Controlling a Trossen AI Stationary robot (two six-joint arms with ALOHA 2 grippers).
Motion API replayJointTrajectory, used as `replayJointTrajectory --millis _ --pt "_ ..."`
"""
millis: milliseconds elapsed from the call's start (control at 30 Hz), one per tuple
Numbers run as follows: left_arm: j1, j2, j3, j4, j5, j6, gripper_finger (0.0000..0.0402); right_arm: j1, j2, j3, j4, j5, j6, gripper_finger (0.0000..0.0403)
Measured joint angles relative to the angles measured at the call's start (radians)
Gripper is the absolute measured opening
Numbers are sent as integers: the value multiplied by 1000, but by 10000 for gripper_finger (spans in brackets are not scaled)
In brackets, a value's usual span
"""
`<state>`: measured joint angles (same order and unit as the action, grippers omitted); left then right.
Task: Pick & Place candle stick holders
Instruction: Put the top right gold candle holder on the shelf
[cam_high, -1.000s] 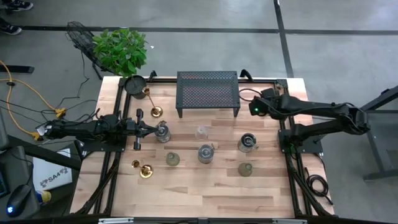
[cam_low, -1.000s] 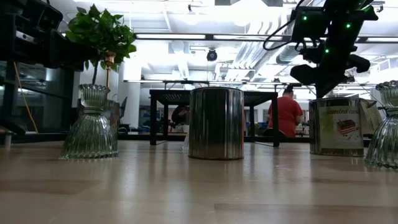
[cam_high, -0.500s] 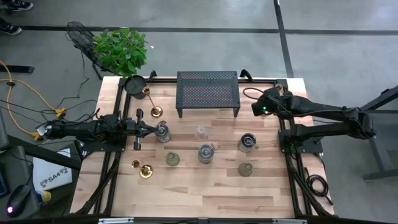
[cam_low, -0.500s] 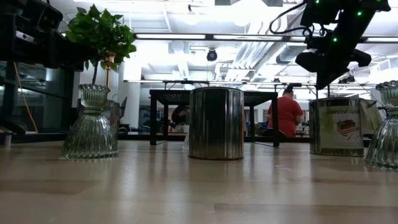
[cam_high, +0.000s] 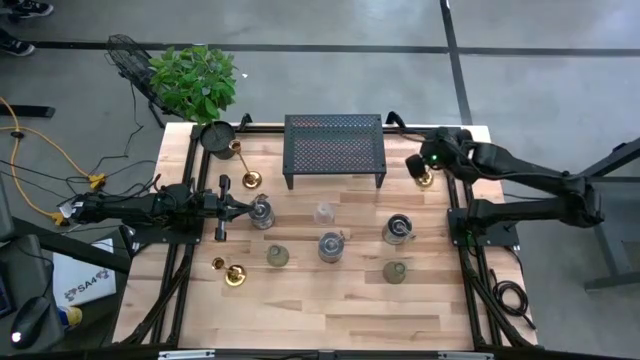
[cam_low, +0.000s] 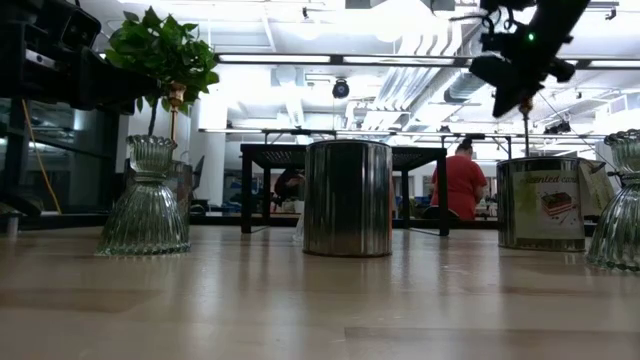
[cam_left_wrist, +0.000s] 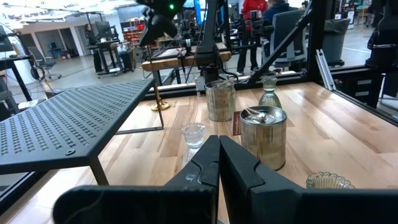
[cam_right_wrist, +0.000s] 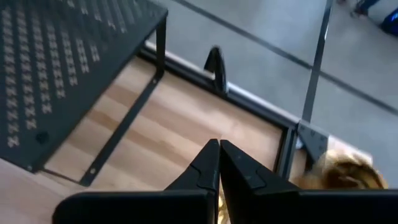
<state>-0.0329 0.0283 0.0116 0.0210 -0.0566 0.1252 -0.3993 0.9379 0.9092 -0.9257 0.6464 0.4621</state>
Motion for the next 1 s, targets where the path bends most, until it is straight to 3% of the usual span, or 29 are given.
replayJointTrajectory --millis 567,833,1000 --pt "0 0 0 0 0 0 0 -163 21 295 16 -97 -303 3" --pt "0 0 0 0 0 0 0 -212 136 406 104 -216 -416 3" --pt "0 0 0 0 0 0 0 -226 229 438 129 -231 -441 3"
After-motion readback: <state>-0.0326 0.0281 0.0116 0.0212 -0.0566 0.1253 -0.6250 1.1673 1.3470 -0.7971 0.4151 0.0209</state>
